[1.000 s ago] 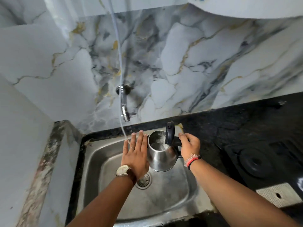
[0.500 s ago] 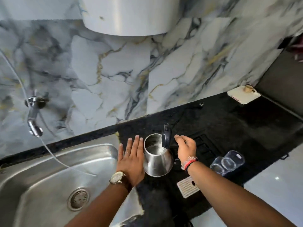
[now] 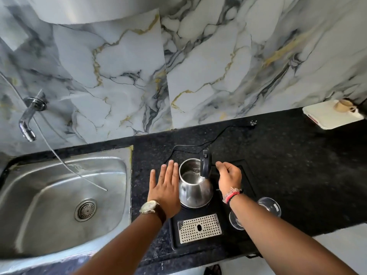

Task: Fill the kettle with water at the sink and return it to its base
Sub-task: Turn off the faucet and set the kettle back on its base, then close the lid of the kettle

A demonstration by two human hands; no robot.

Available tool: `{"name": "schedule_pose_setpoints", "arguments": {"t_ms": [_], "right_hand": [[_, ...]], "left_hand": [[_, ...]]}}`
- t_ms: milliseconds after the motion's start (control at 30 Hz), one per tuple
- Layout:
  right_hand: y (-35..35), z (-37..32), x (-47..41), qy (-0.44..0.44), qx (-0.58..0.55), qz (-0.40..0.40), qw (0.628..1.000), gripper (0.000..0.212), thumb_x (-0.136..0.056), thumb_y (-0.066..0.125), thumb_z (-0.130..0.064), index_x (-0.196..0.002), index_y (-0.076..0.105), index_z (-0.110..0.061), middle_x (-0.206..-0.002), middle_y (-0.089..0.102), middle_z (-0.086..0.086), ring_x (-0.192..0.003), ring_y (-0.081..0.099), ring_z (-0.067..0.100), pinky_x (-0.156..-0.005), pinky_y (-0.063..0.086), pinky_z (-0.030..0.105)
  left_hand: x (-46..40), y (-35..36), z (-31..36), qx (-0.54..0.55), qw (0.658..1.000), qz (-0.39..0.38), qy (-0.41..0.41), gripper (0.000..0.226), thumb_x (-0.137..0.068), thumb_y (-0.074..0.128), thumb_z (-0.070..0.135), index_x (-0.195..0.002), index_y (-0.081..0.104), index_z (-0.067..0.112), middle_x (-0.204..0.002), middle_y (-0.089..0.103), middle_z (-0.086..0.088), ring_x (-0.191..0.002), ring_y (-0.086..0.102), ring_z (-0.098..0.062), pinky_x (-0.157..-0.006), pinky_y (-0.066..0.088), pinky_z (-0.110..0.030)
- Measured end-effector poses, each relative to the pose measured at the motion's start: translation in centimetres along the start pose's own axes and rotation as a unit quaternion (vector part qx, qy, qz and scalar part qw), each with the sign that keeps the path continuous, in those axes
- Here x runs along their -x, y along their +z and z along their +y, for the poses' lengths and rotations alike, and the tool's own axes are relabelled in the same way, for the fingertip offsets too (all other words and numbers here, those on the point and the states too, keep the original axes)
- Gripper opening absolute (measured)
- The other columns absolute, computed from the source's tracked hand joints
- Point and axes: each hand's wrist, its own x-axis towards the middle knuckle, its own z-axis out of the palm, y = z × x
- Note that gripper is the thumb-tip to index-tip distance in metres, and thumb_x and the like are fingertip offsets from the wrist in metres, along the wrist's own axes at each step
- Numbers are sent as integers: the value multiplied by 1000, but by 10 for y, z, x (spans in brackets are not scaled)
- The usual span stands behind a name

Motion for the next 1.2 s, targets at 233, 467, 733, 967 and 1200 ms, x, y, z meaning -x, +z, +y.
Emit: {"name": "schedule_pose_setpoints", "arguments": {"t_ms": [233,467,733,967,1200], "right_hand": [[-3,7,-5,6,-26,-51,998,48,-85,64,-40,-48,38,-24,-46,31,-13,-51,30,11,-55,25,35],[-7,5,-11,48,-33,-157,986,46,-87,68,-41,-54,44,-20,-51,36,-5,-56,37,19,-59,31,36],[-12,4,-3,37,-9,-158,987,51,-93,65,-39,-59,43,-8,-55,41,3,-55,43,18,-58,38,37],[-11,-18,10,-178,139,-71,972,33,-98,55,-39,-119,73,-21,-114,76,-4,-105,68,14,-94,53,36],[5,-34,45,-274,305,-170,896,67,-99,40,-58,-153,48,-19,-150,59,2,-140,52,21,-122,28,54]], "left_hand": [[2,2,7,-5,1000,5,-20,90,-88,34,20,-152,-30,15,-162,-31,-2,-150,-25,-24,-118,-19,-53],[7,5,4,-1,999,-30,-37,97,-86,40,20,-149,-34,16,-160,-34,-1,-150,-27,-25,-120,-16,-55],[8,11,-2,22,999,-27,-25,105,-82,46,13,-150,-33,19,-161,-33,2,-150,-26,-25,-121,-12,-51],[6,8,-6,16,999,-42,-16,99,-89,45,25,-151,-31,17,-161,-34,0,-149,-28,-26,-122,-8,-53],[2,-12,-6,90,996,-6,-5,105,-83,49,23,-153,-28,21,-160,-32,6,-151,-23,-19,-124,-4,-49]]}}
